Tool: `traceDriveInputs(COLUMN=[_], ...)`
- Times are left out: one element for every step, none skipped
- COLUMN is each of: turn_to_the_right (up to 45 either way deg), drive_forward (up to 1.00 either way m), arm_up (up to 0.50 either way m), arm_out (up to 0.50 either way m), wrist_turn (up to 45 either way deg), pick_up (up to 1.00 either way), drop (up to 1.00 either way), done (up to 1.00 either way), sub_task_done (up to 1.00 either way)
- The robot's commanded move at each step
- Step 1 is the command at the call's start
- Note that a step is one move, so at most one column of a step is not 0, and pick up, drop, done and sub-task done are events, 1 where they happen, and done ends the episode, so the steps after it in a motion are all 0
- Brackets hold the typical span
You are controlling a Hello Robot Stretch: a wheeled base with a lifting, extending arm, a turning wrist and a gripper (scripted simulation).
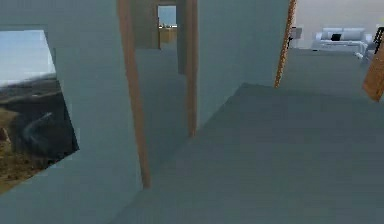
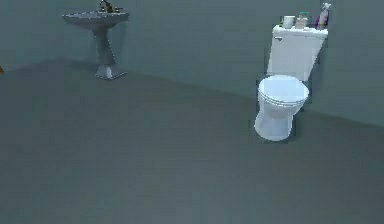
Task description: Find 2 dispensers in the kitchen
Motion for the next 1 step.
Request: traceDriveInputs(turn_to_the_right=[0.0], drive_forward=[1.00], arm_up=[0.00], arm_out=[0.00], wrist_turn=[0.0], pick_up=[0.00], drop=[0.00], done=[0.00], sub_task_done=[0.00])
